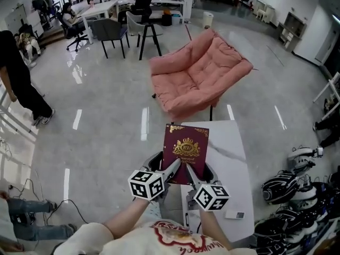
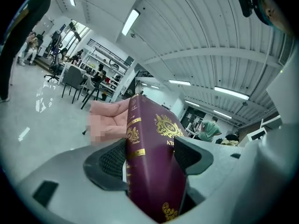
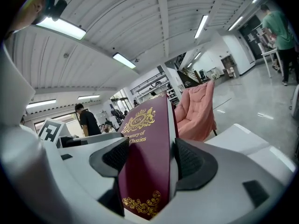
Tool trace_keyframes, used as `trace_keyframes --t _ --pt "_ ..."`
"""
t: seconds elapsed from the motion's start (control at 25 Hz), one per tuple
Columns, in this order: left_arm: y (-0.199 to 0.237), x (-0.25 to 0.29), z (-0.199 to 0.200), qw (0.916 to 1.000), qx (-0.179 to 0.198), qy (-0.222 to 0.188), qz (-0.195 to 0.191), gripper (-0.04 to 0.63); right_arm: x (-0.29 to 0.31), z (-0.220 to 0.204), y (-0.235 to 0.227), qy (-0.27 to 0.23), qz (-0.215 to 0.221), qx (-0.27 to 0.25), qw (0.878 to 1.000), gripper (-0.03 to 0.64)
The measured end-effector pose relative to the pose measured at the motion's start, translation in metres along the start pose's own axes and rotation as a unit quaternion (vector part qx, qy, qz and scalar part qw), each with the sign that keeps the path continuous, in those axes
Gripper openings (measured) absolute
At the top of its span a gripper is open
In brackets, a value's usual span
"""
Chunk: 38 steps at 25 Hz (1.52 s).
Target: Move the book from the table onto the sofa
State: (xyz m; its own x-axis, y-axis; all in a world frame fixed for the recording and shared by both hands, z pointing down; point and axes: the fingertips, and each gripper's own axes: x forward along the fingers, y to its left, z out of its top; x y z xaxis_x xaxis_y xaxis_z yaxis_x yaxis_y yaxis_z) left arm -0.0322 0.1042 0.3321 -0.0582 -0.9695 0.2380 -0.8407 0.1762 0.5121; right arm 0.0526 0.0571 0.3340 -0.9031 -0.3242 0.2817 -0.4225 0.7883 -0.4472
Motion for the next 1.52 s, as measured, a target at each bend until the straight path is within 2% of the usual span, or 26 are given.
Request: trace_keyframes --t 0.12,0.32,0.48,0.56,0.96,1.2,1.4,1.52 --pt "0.036 0.028 0.028 1.0 0.003 0.002 -0.006 0.313 0.05 0.014 0.0 -0.005 -0.007 0.001 1.0 0.288" --pt "0.088 0.073 0.098 0.9996 0.019 -0.003 -0.023 0.313 0.133 0.06 0.008 -0.026 -0.015 -0.006 1.0 0.288" --pt "0.132 0.094 0.153 0.9989 0.037 -0.011 -0.028 0.313 0.197 0.089 0.028 -0.042 -0.014 0.001 0.999 0.288" --pt "0.147 0.098 0.167 0.9987 0.04 -0.016 -0.026 0.313 0.217 0.096 0.034 -0.043 -0.011 0.002 0.999 0.288" --pt "0.162 0.113 0.162 0.9989 0.031 -0.036 -0.004 0.313 0.238 0.092 0.021 -0.026 0.012 -0.009 1.0 0.288" --pt "0.189 0.108 0.193 0.9986 0.03 -0.044 -0.004 0.313 0.269 0.105 0.045 -0.027 0.014 -0.013 0.999 0.288" --pt "0.172 0.116 0.165 0.9984 0.03 -0.049 -0.004 0.313 0.249 0.092 0.021 -0.031 0.013 -0.011 0.999 0.288" --pt "0.187 0.126 0.186 0.9982 0.029 -0.051 -0.007 0.313 0.271 0.105 0.026 -0.034 0.011 -0.008 0.999 0.288"
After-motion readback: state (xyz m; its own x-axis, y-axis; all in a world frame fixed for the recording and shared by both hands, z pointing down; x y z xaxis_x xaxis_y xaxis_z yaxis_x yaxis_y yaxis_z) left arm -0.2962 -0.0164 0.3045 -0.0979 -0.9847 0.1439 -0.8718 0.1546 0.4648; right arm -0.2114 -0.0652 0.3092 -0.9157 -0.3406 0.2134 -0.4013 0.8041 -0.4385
